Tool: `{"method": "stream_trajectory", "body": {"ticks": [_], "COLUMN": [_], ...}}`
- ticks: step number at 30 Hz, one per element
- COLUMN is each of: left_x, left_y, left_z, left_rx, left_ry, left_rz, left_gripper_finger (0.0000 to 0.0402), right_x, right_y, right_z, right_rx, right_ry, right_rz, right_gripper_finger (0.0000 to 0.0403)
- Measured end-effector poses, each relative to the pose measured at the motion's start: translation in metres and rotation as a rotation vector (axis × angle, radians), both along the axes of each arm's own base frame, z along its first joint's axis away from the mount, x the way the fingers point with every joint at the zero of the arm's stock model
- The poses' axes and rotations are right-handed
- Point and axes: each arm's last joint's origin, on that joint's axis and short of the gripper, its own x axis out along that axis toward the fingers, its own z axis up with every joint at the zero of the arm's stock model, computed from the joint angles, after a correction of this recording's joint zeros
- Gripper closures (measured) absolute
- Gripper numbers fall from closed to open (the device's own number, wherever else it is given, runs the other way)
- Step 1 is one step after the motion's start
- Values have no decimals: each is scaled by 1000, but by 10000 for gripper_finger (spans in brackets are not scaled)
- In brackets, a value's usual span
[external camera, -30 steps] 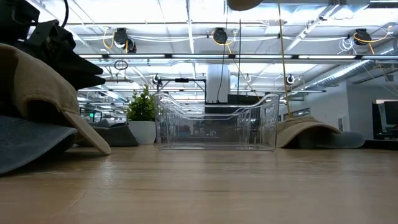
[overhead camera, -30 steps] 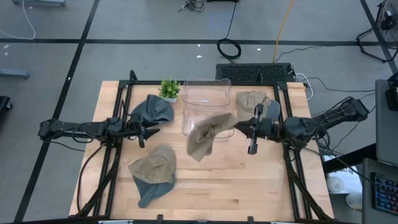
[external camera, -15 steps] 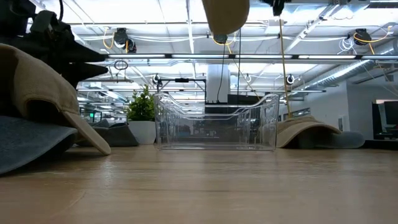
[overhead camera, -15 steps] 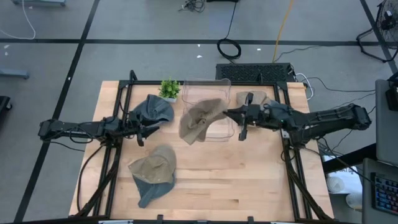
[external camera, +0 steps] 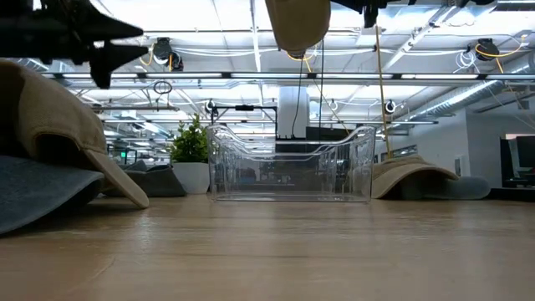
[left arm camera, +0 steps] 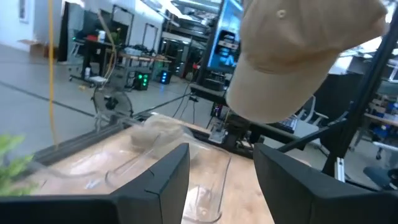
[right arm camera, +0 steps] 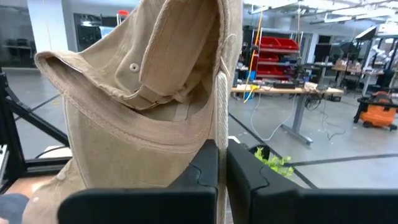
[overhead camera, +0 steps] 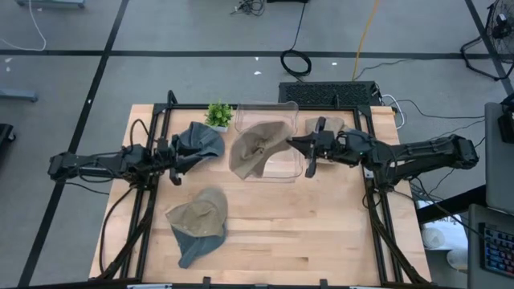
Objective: Pick & Place hat
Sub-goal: Put the bottom right brown cap into the bottom transparent bin
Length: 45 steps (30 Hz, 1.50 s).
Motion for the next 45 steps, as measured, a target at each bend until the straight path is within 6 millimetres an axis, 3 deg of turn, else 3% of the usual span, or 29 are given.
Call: {"method": "stream_trajectory", "body": {"ticks": [13,21,31,40,45], "left_x": [49,81,97,114,122], "left_y": [-10,-13,-14,-12,-12], "left_z": [82,120,169,195,196], "left_rx": [202,259,229,205,155], "left_ry": [56,95,125,255,282], "left_rz": [-52,-68,-67,13,49], "left_gripper_finger": [215,215,215,215,215], "right_x": [0,0,0,0,0], "right_y": [0,0,1,1,1], "right_z": [-1,-5,-9,-9,-9], "right_rx": [-16,7,14,6,1], "right_ry": [15,51,88,90,90], "right_rz": [-16,13,14,13,12], "right_gripper_finger": [403,403,403,403,403]}}
